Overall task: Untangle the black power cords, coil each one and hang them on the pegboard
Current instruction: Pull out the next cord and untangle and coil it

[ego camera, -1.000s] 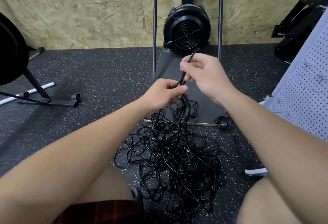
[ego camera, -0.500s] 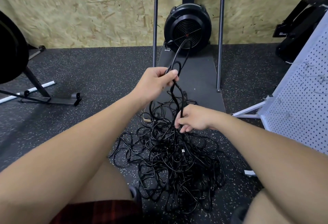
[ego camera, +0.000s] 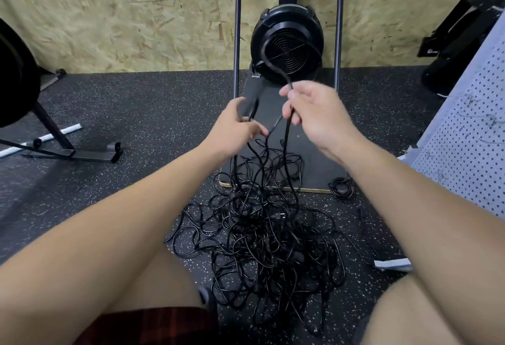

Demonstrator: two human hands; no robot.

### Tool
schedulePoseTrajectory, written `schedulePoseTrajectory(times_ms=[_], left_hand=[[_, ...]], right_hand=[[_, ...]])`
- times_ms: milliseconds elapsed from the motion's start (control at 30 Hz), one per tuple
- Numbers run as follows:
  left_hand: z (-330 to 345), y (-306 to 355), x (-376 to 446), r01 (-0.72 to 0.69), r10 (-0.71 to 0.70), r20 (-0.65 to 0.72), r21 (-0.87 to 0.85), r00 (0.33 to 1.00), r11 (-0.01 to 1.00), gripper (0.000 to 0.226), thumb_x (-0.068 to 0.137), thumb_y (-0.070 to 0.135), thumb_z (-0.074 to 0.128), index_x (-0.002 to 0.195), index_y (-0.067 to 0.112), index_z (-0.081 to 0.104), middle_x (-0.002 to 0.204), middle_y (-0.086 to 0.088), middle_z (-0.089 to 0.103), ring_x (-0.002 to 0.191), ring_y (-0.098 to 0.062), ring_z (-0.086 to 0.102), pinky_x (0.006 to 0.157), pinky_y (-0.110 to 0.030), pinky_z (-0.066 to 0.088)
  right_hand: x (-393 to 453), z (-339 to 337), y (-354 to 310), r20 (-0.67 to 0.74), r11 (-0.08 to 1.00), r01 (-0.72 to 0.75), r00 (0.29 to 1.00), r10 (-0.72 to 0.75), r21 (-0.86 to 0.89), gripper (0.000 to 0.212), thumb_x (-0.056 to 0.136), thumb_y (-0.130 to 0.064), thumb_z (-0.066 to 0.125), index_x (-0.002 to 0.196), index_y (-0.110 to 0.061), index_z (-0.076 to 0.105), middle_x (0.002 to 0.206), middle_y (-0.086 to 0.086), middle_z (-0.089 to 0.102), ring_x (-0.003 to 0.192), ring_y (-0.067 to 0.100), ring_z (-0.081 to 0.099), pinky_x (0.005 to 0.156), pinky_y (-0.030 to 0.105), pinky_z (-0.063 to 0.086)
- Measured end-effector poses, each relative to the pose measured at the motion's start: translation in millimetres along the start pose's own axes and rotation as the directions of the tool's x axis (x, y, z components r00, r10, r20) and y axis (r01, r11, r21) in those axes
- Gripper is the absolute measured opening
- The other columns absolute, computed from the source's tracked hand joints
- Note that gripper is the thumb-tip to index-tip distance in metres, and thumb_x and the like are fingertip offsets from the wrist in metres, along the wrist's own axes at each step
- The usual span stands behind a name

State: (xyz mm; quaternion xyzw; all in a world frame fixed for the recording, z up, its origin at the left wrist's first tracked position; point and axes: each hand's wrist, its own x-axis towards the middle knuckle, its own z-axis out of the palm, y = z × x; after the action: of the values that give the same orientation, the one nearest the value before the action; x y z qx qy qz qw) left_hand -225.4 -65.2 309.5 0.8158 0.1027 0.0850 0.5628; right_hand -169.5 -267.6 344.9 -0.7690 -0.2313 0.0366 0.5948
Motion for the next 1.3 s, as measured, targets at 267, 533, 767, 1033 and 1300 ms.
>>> schedulePoseTrajectory(times_ms=[267, 533, 767, 1033, 1300], left_hand=[[30.7, -3.6, -16.4, -0.112, 0.104, 0.312, 0.007, 0.944, 0.994, 0.035, 0.097, 0.022, 0.083, 0.131, 0.032, 0.077, 0.086, -0.002, 0.072, 0.077, -0.016, 0.053, 0.073, -0.03, 0.041], [34.9, -8.5, -13.5, -0.147, 0.145, 0.175, 0.0, 0.974, 0.989, 0.016, 0.107, 0.028, 0.072, 0.104, 0.034, 0.086, 0.074, 0.001, 0.054, 0.068, -0.022, 0.035, 0.059, -0.029, 0.03], [29.3, -3.7, -8.4, -0.102, 0.096, -0.056, -0.135, 0.994, 0.986, 0.015, 0.104, 0.029, 0.074, 0.111, 0.028, 0.087, 0.079, 0.004, 0.067, 0.068, -0.024, 0.037, 0.058, -0.031, 0.03], [9.1, 6.6, -4.7, -0.091, 0.052, -0.163, -0.243, 0.985, 0.966, 0.017, 0.105, 0.027, 0.072, 0.11, 0.022, 0.087, 0.079, 0.003, 0.073, 0.063, -0.015, 0.041, 0.048, -0.021, 0.03], [-1.5, 2.8, 0.4, -0.069, 0.033, -0.133, -0.277, 0.991, 0.958, 0.024, 0.109, 0.023, 0.064, 0.126, 0.02, 0.08, 0.107, -0.001, 0.082, 0.072, -0.01, 0.056, 0.061, -0.018, 0.041]], right_hand=[[6.7, -4.0, 12.1, -0.047, 0.992, 0.017, 0.999, -0.011, 0.127, 0.022, 0.113, -0.026, 0.054, 0.119, -0.017, 0.073, 0.084, 0.001, 0.077, 0.068, 0.016, 0.054, 0.07, 0.036, 0.046], [7.1, -14.6, 23.1, -0.009, 0.99, -0.122, 0.993, 0.121, -0.066, 0.01, 0.102, -0.018, 0.07, 0.106, -0.019, 0.079, 0.083, 0.004, 0.08, 0.063, 0.006, 0.069, 0.068, 0.029, 0.055], [-10.9, -10.6, 51.4, 0.354, 0.815, -0.108, 0.862, 0.362, -0.57, 0.014, 0.097, -0.005, 0.071, 0.099, -0.017, 0.078, 0.083, 0.0, 0.083, 0.073, 0.011, 0.081, 0.059, 0.022, 0.054], [-20.1, 6.0, 92.1, 0.437, 0.688, -0.061, 0.732, 0.523, -0.723, 0.037, 0.104, -0.033, 0.074, 0.13, -0.016, 0.054, 0.091, 0.002, 0.083, 0.084, 0.014, 0.078, 0.07, 0.033, 0.053], [-23.2, 18.4, 95.7, 0.507, 0.841, -0.185, 0.725, 0.467, -0.509, 0.019, 0.108, -0.013, 0.061, 0.104, 0.001, 0.074, 0.095, 0.006, 0.084, 0.092, 0.027, 0.083, 0.085, 0.047, 0.064]])
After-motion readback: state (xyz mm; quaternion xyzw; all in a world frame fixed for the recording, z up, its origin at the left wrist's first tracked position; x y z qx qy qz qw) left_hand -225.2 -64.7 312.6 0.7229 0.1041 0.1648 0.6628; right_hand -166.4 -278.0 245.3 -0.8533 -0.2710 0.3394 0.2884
